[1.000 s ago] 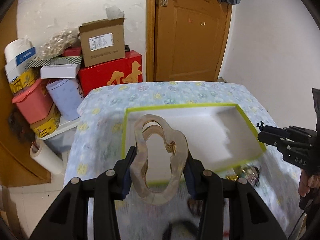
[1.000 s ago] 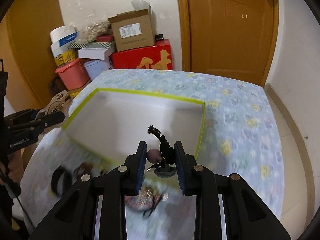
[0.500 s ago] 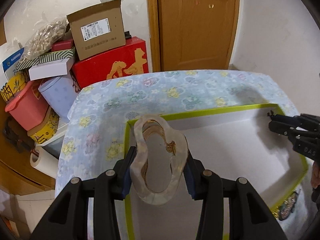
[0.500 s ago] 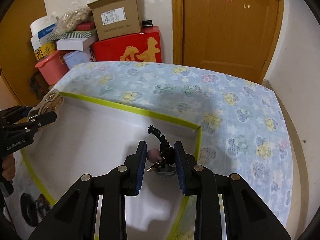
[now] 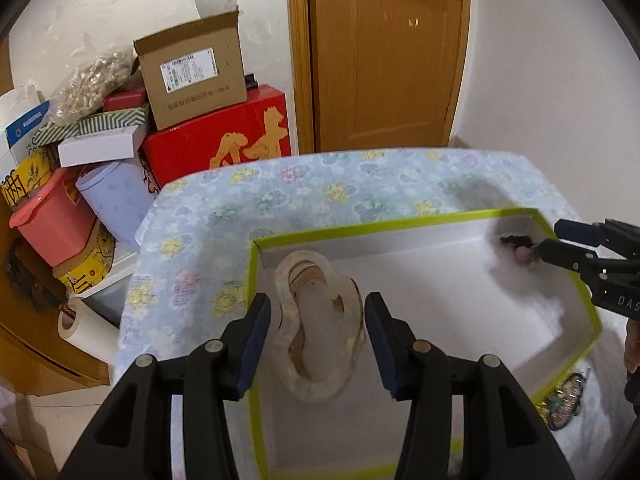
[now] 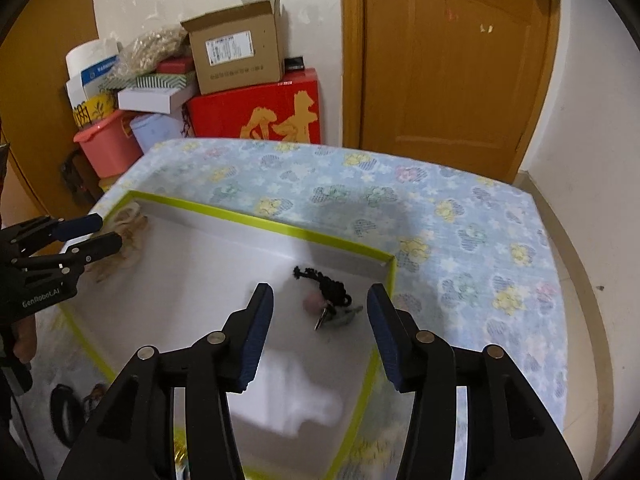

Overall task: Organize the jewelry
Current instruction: 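Carry the clip and charm into the yellow-green tray and open both tools, then grasp the black watch band with the left tool while the right tool grasps the black-cord necklace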

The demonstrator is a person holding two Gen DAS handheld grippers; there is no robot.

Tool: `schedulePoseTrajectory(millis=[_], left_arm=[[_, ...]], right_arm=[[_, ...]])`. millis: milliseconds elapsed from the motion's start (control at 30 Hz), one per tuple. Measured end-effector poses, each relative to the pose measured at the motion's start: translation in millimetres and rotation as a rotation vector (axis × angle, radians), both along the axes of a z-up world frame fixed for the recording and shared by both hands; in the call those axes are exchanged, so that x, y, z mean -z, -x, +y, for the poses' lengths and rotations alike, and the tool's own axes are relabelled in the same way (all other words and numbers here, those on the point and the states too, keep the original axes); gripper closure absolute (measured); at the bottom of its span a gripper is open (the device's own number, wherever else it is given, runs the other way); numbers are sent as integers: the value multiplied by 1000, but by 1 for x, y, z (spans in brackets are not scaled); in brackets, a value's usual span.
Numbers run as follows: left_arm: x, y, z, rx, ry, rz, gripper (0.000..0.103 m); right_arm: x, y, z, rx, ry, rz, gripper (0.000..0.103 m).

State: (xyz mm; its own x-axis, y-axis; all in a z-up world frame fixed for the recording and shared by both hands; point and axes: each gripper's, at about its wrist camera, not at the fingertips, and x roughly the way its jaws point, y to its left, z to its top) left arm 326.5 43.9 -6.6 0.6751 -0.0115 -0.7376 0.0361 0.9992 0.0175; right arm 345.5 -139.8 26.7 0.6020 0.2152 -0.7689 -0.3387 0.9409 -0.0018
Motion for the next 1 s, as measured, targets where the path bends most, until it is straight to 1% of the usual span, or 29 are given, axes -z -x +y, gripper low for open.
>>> schedulePoseTrajectory(millis=[200, 300, 467, 533, 600, 733, 867, 1000], left_arm=[[-20, 33, 3, -7, 17, -23, 52], [-26, 57, 3, -21, 13, -30, 52], [-30, 104, -3, -10, 19, -32, 52], [-30, 123, -4, -12, 38, -29, 52], [-30, 143, -6, -28, 36, -28, 52], [-28, 177, -12, -14, 51, -32, 52], [-28, 202, -12, -28, 71, -37, 52], [-26, 219, -12, -41, 80, -31, 52]], right_arm=[[-21, 49, -9, 11, -29, -27, 53], [-26, 81, -12, 20, -37, -26, 53], [-32, 133, -15, 25, -48, -31, 53], [-31, 150, -15, 19, -54, -22, 53], [-30, 169, -15, 11, -55, -12, 53], [-28, 198, -14, -3, -76, 2, 53], [-29, 223, -17, -3, -103, -1, 53], [-25, 241, -18, 10, -115, 9, 53]])
